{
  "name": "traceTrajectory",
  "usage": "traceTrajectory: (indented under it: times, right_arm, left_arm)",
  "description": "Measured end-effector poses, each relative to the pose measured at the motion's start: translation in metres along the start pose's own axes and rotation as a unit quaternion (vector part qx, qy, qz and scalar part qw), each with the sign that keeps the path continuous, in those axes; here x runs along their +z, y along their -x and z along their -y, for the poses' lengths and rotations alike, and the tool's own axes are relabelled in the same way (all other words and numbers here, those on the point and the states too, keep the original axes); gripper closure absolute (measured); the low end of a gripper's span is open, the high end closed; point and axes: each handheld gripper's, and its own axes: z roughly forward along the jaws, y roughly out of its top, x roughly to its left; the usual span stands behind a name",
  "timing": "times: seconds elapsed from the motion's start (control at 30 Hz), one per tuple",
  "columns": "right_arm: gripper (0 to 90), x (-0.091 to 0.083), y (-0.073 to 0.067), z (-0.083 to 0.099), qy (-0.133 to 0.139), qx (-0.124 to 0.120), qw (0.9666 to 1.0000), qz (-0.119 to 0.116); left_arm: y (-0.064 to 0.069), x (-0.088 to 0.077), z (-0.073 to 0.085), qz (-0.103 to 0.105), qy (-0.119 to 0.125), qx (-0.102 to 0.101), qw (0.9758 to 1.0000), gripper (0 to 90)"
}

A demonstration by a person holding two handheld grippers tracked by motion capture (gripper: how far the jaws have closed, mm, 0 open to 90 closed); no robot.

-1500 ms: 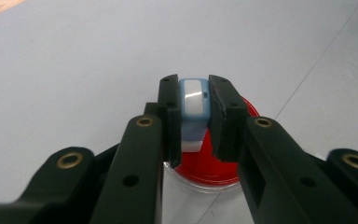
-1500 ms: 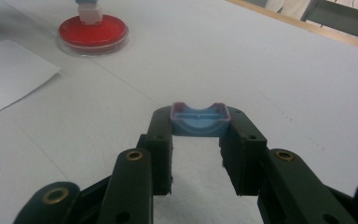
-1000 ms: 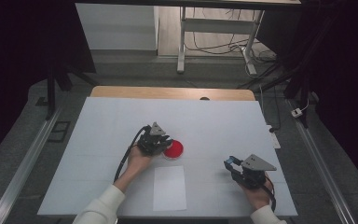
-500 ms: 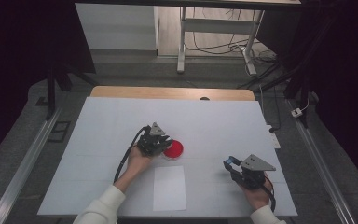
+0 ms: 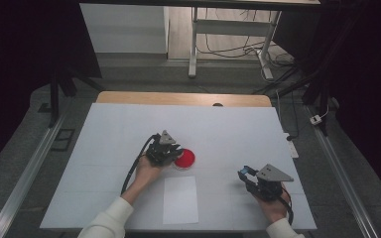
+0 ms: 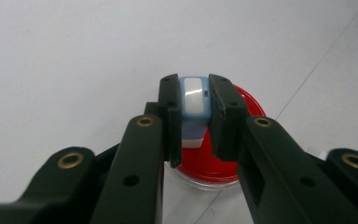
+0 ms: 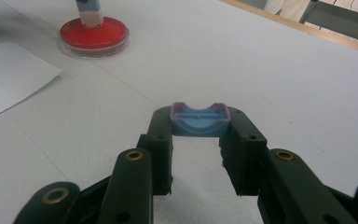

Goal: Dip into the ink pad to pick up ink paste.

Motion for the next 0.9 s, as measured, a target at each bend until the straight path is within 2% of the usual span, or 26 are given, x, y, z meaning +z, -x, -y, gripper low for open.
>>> traceTrajectory:
  times: [0.13, 0.2, 0.3, 0.5, 0.7, 0.9]
  right_arm:
    - [64.7, 0.0, 0.0, 0.0, -0.002, -0.002, 1.0, 0.0]
    - [64.7, 0.0, 0.001, 0.0, -0.001, -0.001, 1.0, 0.0]
    - [64.6, -0.001, 0.001, 0.0, -0.001, 0.001, 1.0, 0.002]
    - [64.6, -0.001, 0.001, 0.0, 0.001, -0.002, 1.0, 0.0]
    - [64.6, 0.0, 0.002, 0.0, 0.0, -0.002, 1.0, 0.0]
    - [64.7, 0.0, 0.003, 0.0, 0.001, -0.001, 1.0, 0.0]
  left_arm:
    - [0.0, -0.001, 0.0, -0.001, 0.002, 0.0, 1.0, 75.9]
    - [0.0, -0.005, -0.002, 0.001, 0.011, -0.011, 0.9999, 75.8]
    - [-0.001, -0.013, -0.005, 0.017, 0.033, -0.027, 0.9989, 75.8]
    - [0.0, -0.03, -0.012, 0.037, 0.064, -0.033, 0.9967, 75.6]
    - [-0.004, -0.037, -0.012, 0.057, 0.071, -0.041, 0.995, 75.4]
    - [-0.008, -0.046, -0.01, 0.068, 0.078, -0.052, 0.9933, 75.4]
